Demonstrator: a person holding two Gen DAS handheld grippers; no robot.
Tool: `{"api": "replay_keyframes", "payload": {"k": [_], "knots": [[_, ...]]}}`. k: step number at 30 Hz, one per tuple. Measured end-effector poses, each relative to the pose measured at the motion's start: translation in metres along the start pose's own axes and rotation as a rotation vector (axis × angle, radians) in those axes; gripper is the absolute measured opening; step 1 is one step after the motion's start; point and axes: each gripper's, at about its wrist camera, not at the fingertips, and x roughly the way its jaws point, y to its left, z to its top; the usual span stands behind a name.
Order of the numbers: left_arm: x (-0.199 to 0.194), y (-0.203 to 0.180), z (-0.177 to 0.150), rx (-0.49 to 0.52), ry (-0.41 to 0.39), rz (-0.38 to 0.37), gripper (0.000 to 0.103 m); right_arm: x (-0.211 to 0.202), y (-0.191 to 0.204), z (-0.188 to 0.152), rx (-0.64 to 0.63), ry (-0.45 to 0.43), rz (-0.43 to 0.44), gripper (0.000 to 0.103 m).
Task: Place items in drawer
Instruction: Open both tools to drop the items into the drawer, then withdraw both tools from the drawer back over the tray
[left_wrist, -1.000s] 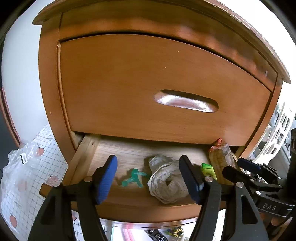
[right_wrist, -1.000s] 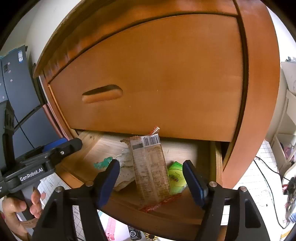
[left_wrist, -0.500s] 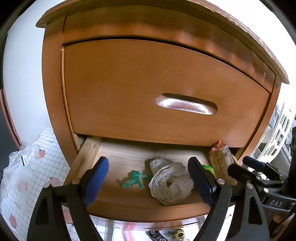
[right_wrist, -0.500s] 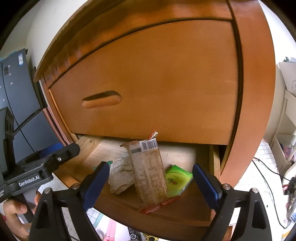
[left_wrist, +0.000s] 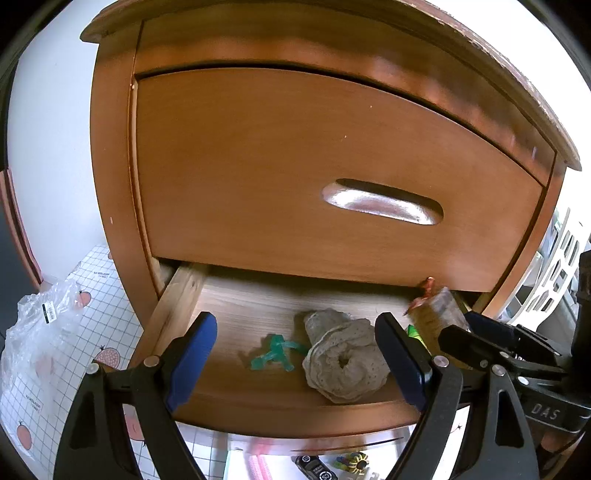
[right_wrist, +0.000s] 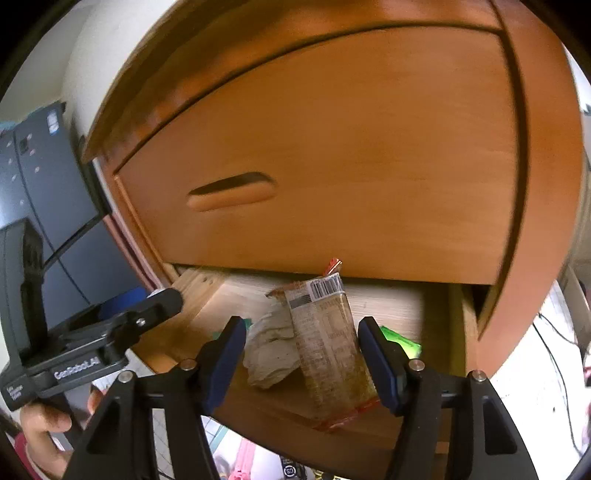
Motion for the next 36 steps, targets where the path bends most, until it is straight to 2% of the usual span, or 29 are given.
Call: {"api": "replay_keyframes", "payload": {"k": [4,13,19,21,24,26,31,36], "knots": [[0.0,0.0,0.0,0.0,0.0,0.001,0.088,-0.001,0.002,-0.001,0.007,-0.012,0.04,0.066],[0.001,0.001,-0.001,0.001,0.001,0.004,0.088,-0.003,-0.012,-0.001,0.062,-0.012,0.001,0.066],[0.002,0.004,-0.002,-0.01,-0.013,0.028,0.091,-0.003,-0.008,-0.001,0.02,-0.005,-0.053,0.067],[0.001,0.007,-0.001,-0.027,-0.023,0.033,0.091,-0.003,-0.008,-0.001,0.011,-0.002,-0.065,0.075],[0.0,0.012,-0.001,-0.05,-0.037,0.034,0.092,0.001,-0.008,-0.001,0.017,0.0,-0.068,0.079],[-0.001,0.014,-0.001,-0.053,-0.043,0.042,0.103,0.001,-0.009,-0.001,0.02,-0.001,-0.07,0.086],[-0.002,0.017,-0.001,-0.058,-0.062,0.048,0.103,0.001,-0.009,-0.002,0.017,-0.013,-0.073,0.102],[-0.007,0.018,-0.004,-0.067,-0.08,0.042,0.103,-0.005,-0.008,-0.003,0.011,-0.025,-0.07,0.103]]}}
